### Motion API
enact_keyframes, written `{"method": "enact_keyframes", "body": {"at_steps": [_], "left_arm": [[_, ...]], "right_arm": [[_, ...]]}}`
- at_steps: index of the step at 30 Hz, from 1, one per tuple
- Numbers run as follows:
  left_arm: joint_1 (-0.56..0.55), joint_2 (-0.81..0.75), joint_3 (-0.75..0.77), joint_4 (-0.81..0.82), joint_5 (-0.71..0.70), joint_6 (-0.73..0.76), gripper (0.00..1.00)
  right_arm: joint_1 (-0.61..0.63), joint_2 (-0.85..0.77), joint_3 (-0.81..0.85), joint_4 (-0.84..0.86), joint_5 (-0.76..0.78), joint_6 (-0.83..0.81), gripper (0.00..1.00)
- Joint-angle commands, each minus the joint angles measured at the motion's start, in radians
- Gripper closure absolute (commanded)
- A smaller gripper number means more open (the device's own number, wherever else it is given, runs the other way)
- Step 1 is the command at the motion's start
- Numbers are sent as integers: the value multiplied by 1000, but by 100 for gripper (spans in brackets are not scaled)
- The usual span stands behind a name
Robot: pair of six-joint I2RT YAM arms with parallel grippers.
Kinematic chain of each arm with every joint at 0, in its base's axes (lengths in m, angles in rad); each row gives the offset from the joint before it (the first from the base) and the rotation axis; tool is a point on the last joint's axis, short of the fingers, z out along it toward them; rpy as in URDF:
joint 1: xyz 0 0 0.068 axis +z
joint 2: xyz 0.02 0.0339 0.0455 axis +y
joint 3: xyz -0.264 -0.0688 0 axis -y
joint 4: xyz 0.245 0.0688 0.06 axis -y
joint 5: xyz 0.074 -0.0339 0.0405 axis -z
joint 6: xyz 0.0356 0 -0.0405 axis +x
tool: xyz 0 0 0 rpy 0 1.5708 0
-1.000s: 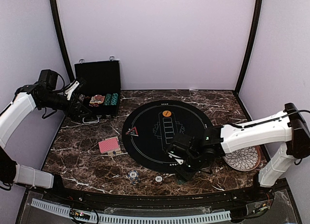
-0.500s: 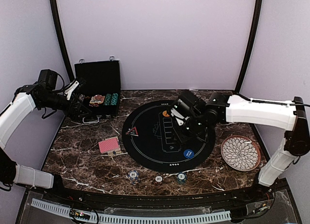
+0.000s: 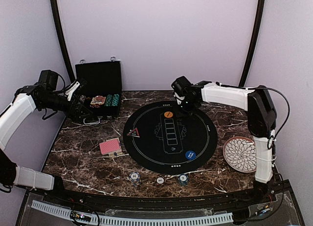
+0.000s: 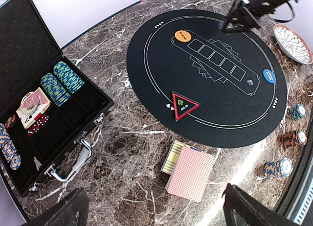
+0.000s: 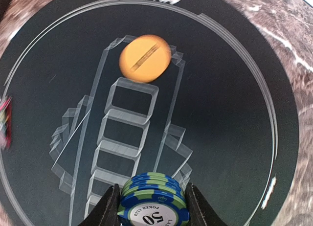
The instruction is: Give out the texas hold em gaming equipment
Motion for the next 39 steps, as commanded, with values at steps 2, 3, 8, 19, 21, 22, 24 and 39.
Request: {"method": "enact_keyframes", "body": {"at_steps": [2, 3, 8, 19, 21, 22, 24, 39], "left_arm": [[-9, -22, 7, -16, 18, -5, 1], [-9, -22, 8, -18, 20, -5, 1], [-12, -21, 17, -27, 16, -3, 1], [-13, -29, 7, -45, 20, 9, 1], [-13, -30, 5, -50, 20, 13, 1], [-13, -31, 4, -49, 18, 13, 1], [-13, -33, 3, -50, 18, 15, 1], [-13, -37, 14, -64, 19, 25, 1]], "right_arm": [[-58, 148, 184, 34, -4, -34, 98], [-67, 178, 213, 30, -11, -37, 97], [-103, 282, 313, 29, -35, -35, 97], [-129, 387, 406, 22, -72, -23, 89], [-129, 393, 406, 19, -73, -21, 82], [-129, 396, 403, 20, -72, -20, 77], [-131, 398, 399, 22, -70, -19, 68], [-117, 237, 307, 54, -38, -18, 39]]}}
